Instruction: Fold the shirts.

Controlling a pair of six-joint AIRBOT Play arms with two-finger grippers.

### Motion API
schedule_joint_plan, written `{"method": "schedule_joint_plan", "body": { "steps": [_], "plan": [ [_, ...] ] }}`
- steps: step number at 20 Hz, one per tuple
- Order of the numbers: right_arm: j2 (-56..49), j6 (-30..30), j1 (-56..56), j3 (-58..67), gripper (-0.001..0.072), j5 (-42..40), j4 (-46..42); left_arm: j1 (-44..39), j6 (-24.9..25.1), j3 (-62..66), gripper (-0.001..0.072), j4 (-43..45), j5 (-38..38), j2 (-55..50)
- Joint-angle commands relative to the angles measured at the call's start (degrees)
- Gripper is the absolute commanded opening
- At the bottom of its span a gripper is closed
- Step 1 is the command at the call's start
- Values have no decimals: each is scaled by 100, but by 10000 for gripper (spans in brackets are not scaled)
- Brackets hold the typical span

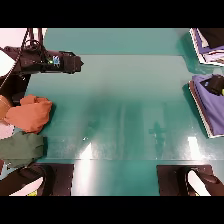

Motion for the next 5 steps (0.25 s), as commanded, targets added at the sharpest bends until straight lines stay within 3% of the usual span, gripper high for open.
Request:
{"method": "schedule_joint_plan", "body": {
  "steps": [1,5],
  "plan": [
    [17,-37,695,-2,18,-282,7,0,-2,0,24,-2,133,2],
    [17,-37,717,-2,18,-275,7,0,-2,0,24,-2,133,2]
  ]
}}
